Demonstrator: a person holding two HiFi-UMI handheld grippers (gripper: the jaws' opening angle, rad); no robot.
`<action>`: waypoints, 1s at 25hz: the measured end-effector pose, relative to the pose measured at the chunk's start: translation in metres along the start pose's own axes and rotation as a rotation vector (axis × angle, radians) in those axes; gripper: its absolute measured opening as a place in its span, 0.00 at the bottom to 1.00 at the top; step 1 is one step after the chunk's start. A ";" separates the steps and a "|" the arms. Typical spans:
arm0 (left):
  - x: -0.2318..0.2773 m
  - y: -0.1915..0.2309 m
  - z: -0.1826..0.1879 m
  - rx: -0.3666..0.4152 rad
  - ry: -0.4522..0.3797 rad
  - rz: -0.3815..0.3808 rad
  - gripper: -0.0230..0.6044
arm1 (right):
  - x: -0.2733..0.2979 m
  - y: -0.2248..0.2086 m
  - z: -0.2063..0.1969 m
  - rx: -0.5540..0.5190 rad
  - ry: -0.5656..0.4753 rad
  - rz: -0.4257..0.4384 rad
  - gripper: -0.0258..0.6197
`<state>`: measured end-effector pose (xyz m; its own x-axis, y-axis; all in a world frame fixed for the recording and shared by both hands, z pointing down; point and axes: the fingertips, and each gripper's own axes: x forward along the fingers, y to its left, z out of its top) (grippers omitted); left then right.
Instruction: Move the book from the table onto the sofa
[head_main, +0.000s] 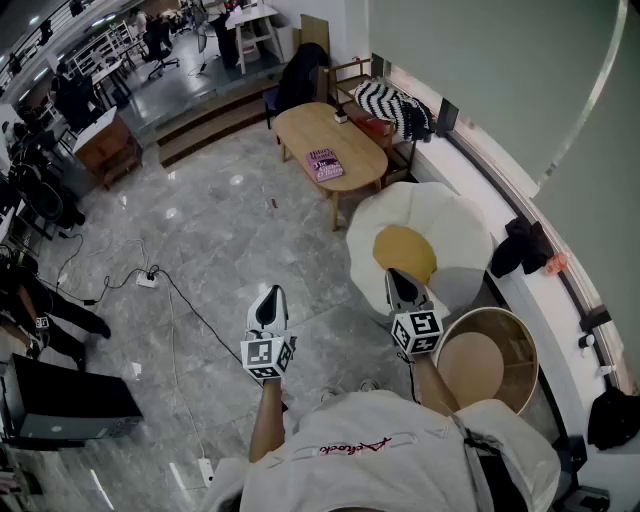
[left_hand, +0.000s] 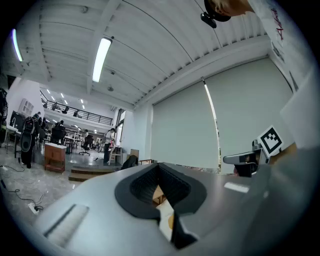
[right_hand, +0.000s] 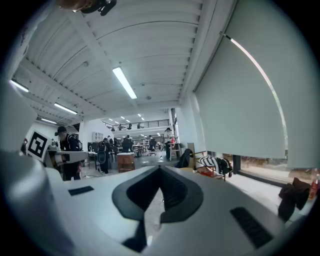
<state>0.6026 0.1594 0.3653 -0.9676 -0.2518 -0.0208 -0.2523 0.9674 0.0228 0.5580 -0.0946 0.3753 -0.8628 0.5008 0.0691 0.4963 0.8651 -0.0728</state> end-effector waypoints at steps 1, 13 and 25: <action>0.002 0.000 0.000 0.001 -0.002 0.000 0.05 | 0.001 -0.002 -0.001 -0.001 0.001 0.000 0.05; 0.016 -0.008 0.005 0.009 -0.007 -0.011 0.05 | 0.003 -0.009 0.000 -0.018 0.005 0.000 0.05; 0.035 -0.019 0.018 0.061 -0.012 0.013 0.05 | 0.007 -0.047 0.013 -0.015 -0.030 0.005 0.05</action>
<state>0.5737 0.1323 0.3458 -0.9705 -0.2389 -0.0333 -0.2377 0.9706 -0.0377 0.5269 -0.1321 0.3668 -0.8626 0.5044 0.0392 0.5020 0.8629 -0.0578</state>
